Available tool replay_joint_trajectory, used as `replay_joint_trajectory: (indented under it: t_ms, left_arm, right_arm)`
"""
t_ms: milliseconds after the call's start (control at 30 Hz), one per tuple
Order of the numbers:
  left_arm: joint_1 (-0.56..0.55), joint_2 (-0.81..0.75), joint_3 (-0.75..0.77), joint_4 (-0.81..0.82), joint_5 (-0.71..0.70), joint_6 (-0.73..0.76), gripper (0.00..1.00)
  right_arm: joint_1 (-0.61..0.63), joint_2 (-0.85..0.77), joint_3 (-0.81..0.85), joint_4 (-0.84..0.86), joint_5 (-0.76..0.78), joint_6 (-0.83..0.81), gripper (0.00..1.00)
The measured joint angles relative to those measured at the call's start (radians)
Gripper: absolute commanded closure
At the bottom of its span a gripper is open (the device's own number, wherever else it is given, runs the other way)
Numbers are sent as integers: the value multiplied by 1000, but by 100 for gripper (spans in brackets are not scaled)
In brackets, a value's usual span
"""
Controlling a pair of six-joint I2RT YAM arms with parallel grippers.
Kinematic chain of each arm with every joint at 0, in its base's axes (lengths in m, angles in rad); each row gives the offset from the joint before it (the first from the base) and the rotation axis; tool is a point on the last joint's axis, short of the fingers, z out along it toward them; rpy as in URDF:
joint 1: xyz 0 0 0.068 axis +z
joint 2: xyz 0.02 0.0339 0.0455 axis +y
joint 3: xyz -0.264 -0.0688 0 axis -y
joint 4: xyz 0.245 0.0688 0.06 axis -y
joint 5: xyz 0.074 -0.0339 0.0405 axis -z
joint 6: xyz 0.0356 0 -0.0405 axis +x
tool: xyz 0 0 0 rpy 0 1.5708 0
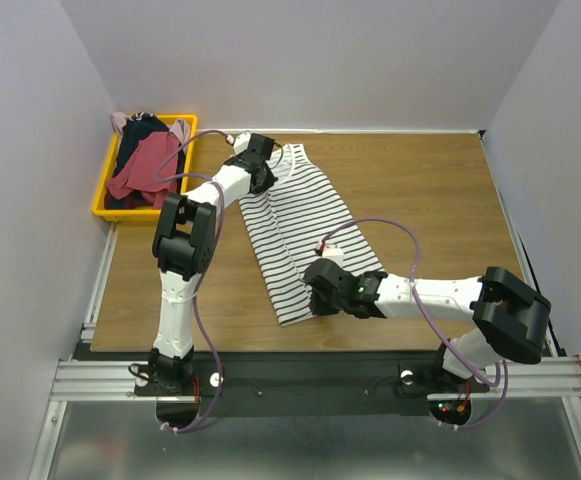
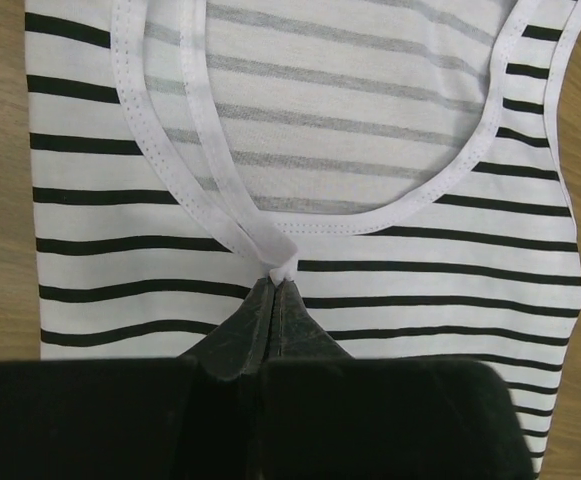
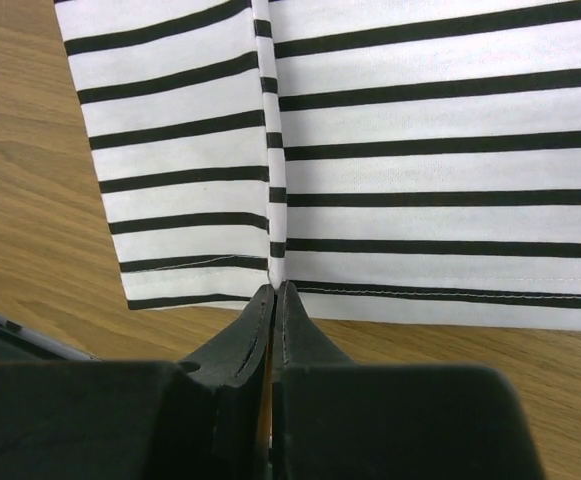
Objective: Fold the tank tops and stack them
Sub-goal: Fold the tank top
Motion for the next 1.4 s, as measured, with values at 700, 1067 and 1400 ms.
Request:
replay_joint_trajectory:
  t_ms: [700, 1067, 1400]
  left_arm:
    - [-5, -80, -52, 85, 53, 16, 66]
    - [5, -31, -52, 69, 66, 16, 67]
    - [82, -31, -49, 63, 109, 70, 61]
  right_arm:
    - [-6, 75, 113, -13, 126, -103, 51]
    - [52, 242, 197, -17, 108, -113, 55]
    - [156, 434, 407, 121, -19, -51, 37]
